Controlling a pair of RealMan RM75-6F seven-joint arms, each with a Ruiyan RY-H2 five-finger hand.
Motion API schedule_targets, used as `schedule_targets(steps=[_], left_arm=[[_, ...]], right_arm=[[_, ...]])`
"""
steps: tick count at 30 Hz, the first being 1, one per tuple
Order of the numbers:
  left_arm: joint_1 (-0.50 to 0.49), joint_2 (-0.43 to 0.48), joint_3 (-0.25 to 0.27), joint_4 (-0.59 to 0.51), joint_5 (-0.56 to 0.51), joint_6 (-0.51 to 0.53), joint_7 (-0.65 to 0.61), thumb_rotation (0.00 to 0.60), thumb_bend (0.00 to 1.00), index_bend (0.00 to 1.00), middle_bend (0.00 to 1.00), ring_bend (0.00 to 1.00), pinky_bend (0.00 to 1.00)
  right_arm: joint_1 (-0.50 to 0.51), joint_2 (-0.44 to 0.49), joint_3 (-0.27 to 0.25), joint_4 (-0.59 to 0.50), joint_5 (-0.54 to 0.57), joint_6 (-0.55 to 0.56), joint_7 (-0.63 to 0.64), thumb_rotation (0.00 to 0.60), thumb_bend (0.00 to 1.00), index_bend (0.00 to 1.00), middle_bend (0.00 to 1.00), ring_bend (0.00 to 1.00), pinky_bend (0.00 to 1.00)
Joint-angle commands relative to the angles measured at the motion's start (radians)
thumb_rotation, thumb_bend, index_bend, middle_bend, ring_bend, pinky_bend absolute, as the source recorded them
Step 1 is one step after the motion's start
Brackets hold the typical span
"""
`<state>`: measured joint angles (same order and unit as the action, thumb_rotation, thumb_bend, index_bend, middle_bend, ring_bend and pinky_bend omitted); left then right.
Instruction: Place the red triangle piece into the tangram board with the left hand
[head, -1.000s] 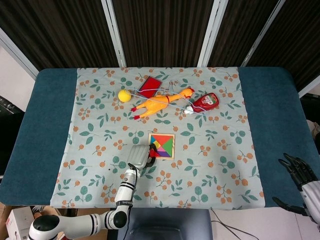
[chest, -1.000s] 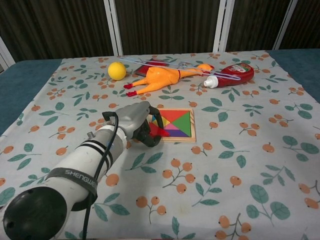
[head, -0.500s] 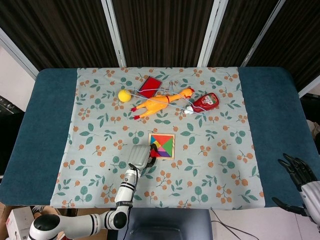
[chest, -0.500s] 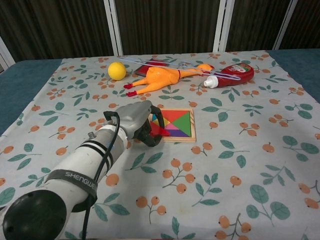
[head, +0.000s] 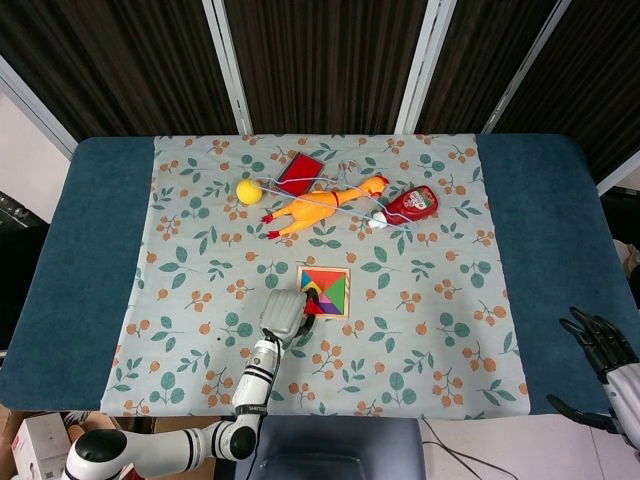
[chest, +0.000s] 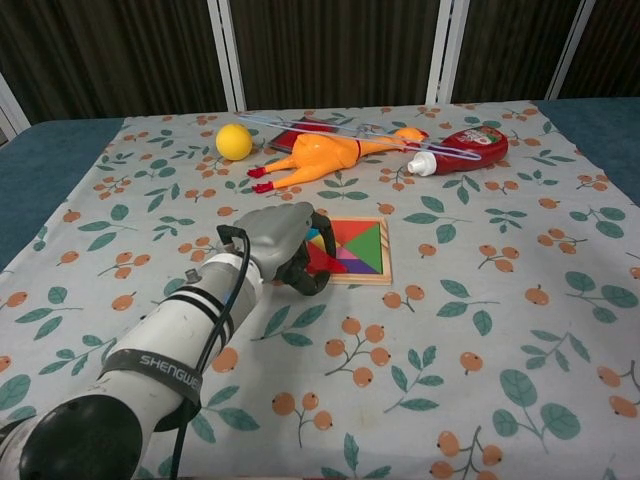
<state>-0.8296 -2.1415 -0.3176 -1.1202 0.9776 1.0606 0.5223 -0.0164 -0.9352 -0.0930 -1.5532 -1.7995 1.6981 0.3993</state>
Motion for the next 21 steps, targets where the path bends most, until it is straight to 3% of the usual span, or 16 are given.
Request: schedule_targets(steps=[1, 7, 21], left_arm=[[0.002, 0.000, -0.003, 0.004, 0.001, -0.002, -0.005, 0.600, 0.43, 0.41, 1.00, 1.00, 1.00], [0.006, 0.002, -0.002, 0.012, 0.010, -0.003, -0.013, 0.600, 0.43, 0.34, 1.00, 1.00, 1.00], [0.027, 0.040, 0.021, -0.064, 0.016, 0.005, 0.026, 0.600, 0.43, 0.35, 1.00, 1.00, 1.00]], right_arm=[[-0.001, 0.000, 0.000, 0.001, 0.000, 0.001, 0.001, 0.600, 0.29, 0.00, 0.01, 0.00, 0.00], [-0.001, -0.001, 0.001, 0.001, 0.000, 0.001, -0.002, 0.600, 0.29, 0.00, 0.01, 0.00, 0.00], [-0.001, -0.003, 0.000, -0.003, 0.000, -0.001, -0.010, 0.600, 0.29, 0.00, 0.01, 0.00, 0.00]])
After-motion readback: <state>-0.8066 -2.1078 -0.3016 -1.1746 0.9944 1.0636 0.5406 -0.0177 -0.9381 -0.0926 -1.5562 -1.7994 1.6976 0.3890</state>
